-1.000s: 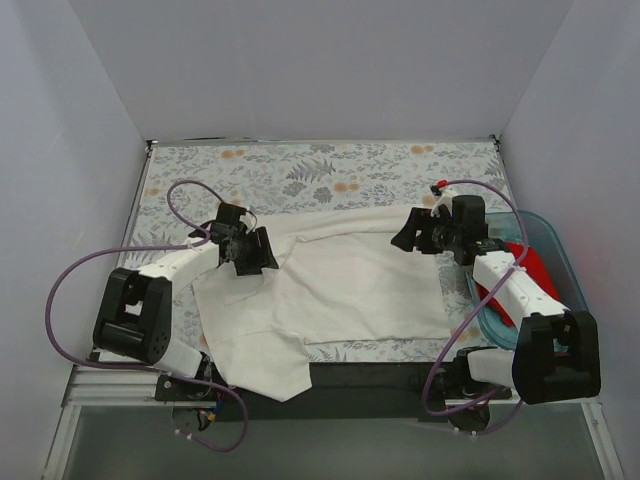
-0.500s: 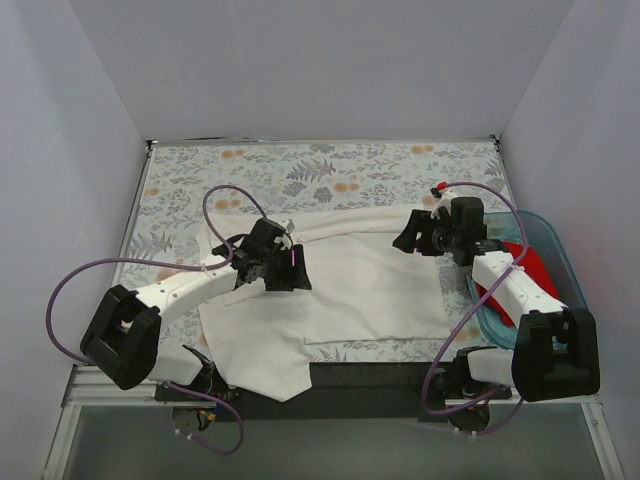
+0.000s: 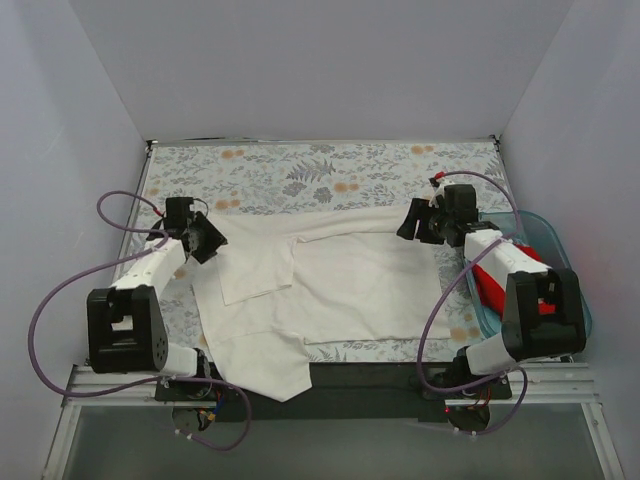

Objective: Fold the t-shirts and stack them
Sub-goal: Fold the tshirt

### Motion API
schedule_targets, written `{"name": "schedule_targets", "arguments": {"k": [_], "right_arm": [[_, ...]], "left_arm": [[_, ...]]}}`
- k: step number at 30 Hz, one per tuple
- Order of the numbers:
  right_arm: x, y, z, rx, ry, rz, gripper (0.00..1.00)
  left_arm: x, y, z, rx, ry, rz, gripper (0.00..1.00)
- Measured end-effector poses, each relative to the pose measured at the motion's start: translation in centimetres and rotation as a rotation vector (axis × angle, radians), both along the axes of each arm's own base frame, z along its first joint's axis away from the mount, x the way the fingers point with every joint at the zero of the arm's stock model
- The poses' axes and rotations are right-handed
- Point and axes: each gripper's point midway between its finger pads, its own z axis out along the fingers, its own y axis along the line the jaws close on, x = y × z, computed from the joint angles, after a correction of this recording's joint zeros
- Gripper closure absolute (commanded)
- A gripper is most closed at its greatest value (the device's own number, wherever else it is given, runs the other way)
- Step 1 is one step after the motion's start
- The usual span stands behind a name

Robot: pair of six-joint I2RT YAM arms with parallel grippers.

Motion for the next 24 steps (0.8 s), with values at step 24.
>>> {"name": "schedule_targets", "arguments": {"k": [24], "right_arm": [[5.1,-0.6,-2.3,0.043,0.023,-0.040,0.40]], "left_arm": [[6.2,5.7,-4.6,0.019,0.065,0.115,1.00]]}}
